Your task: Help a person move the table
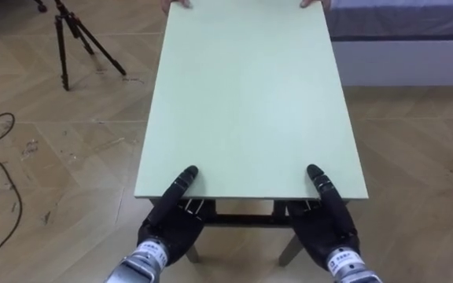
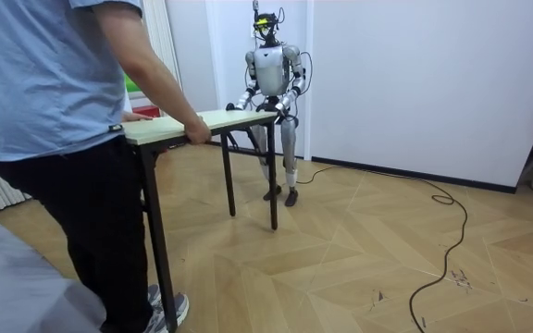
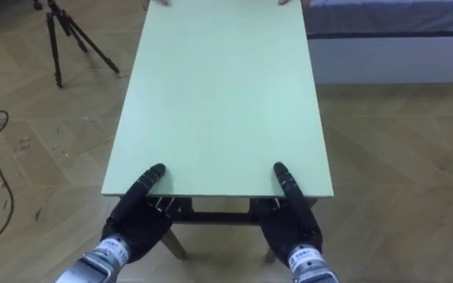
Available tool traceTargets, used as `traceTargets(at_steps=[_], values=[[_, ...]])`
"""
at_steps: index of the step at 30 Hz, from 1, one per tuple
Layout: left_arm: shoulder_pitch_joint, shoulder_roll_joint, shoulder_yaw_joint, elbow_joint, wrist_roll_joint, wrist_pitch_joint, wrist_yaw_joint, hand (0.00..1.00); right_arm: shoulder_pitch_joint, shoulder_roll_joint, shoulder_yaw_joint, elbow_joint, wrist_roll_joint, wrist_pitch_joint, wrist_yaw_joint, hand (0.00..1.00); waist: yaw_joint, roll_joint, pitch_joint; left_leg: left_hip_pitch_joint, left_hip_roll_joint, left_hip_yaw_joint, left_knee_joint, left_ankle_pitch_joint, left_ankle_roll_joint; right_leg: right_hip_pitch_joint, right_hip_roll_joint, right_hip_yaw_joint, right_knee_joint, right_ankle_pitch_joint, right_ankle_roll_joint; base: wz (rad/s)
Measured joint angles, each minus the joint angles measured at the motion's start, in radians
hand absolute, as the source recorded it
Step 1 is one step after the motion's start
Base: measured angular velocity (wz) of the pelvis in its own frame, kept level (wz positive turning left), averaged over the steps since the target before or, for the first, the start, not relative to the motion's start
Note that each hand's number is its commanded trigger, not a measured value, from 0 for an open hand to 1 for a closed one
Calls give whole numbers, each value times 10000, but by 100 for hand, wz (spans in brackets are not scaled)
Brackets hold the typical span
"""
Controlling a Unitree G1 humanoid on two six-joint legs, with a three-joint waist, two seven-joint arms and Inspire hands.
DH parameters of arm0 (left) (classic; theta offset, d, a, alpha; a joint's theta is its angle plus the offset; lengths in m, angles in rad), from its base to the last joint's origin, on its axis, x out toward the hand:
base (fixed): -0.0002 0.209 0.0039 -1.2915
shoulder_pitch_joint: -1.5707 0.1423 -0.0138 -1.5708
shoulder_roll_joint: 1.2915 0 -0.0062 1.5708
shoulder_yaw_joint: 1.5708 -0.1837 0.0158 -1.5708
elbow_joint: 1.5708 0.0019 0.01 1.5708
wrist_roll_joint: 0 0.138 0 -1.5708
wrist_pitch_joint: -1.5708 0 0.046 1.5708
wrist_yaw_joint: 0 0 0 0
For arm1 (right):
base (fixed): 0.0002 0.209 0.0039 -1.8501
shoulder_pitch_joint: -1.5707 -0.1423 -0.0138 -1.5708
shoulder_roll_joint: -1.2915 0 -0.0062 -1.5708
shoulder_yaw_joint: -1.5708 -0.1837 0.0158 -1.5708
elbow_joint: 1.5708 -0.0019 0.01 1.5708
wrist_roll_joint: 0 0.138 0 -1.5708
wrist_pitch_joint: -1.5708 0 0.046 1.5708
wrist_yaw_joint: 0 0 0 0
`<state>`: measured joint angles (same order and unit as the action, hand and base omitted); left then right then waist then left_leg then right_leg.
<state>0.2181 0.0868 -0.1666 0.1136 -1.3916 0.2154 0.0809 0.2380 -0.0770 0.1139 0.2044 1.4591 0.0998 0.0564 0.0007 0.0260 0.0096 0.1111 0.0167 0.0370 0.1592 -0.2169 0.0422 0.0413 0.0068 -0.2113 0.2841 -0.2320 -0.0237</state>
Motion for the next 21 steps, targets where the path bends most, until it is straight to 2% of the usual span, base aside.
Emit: traceTargets(at_steps=[1,2,3,4,5,6,7,8,10,13,16,20,21], values=[[98,2,-2,-36,-12,-69,-82,100,5,34,58,-3,-26,2,0,100,115,17,-56,32,79,-466,9,-1,-3,-192,163,251,-280,70,-67,-73],[350,29,116,-175,-212,-278,-344,100,-173,47,309,-32,-62,0,-1,100,154,-59,-96,-37,85,-790,103,-39,-85,-422,186,497,-1526,1143,-237,-43],[428,-32,129,-152,-263,-299,-415,100,-183,6,360,-46,-86,-41,9,100,27,47,-115,-33,174,-841,121,-96,-251,-372,190,312,-1397,1319,-319,8],[490,-96,114,-154,-270,-293,-405,100,-145,-2,488,-64,-55,-234,56,100,-165,92,-133,48,244,-531,20,-57,-453,-188,170,68,-1387,1353,-337,58],[489,-172,109,-166,-273,-283,-369,100,-140,-22,582,-64,-9,-343,58,100,-269,1,-76,136,302,61,-77,19,-572,-93,165,119,-1344,1353,-337,54],[482,-185,106,-200,-273,-283,-367,100,-140,-23,586,-64,62,-350,58,100,-273,-11,-68,166,328,336,-93,44,-608,-55,177,194,-1342,1352,-336,23],[452,-177,100,-288,-264,-322,-364,100,-165,-50,552,-74,222,-364,63,100,-278,-93,-28,178,389,602,-88,48,-613,-56,232,201,-1342,1346,-330,5],[390,-185,99,-341,-243,-348,-364,100,-169,-16,542,-112,285,-368,63,100,-245,-186,-1,176,405,641,-74,48,-610,-78,266,192,-1348,1342,-329,0],[349,-221,99,-346,-243,-416,-353,100,-168,-24,552,-167,265,-377,63,100,-198,-227,-10,163,402,595,-32,46,-607,-73,276,168,-1340,1341,-330,0],[355,-266,79,-419,-243,-465,-388,100,-170,-18,550,-241,247,-450,53,100,-205,-215,-6,46,396,648,62,44,-607,-86,273,199,-1335,1329,-343,0],[376,-276,63,-533,-244,-521,-405,100,-122,-24,548,-509,254,-450,-50,100,-256,-203,-1,-204,384,665,145,-51,-568,-262,279,278,-1305,1134,-433,10],[380,-292,-101,-590,-277,-703,-480,100,39,-76,554,-822,261,-535,-55,100,-281,-189,1,-995,429,679,1048,-88,-611,-624,304,81,-1036,1006,-571,19],[391,-287,-240,-589,-316,-893,-481,100,74,-82,604,-868,263,-612,-53,100,-246,-180,-2,-1260,438,660,1483,-87,-612,-757,305,82,-924,975,-618,11]])
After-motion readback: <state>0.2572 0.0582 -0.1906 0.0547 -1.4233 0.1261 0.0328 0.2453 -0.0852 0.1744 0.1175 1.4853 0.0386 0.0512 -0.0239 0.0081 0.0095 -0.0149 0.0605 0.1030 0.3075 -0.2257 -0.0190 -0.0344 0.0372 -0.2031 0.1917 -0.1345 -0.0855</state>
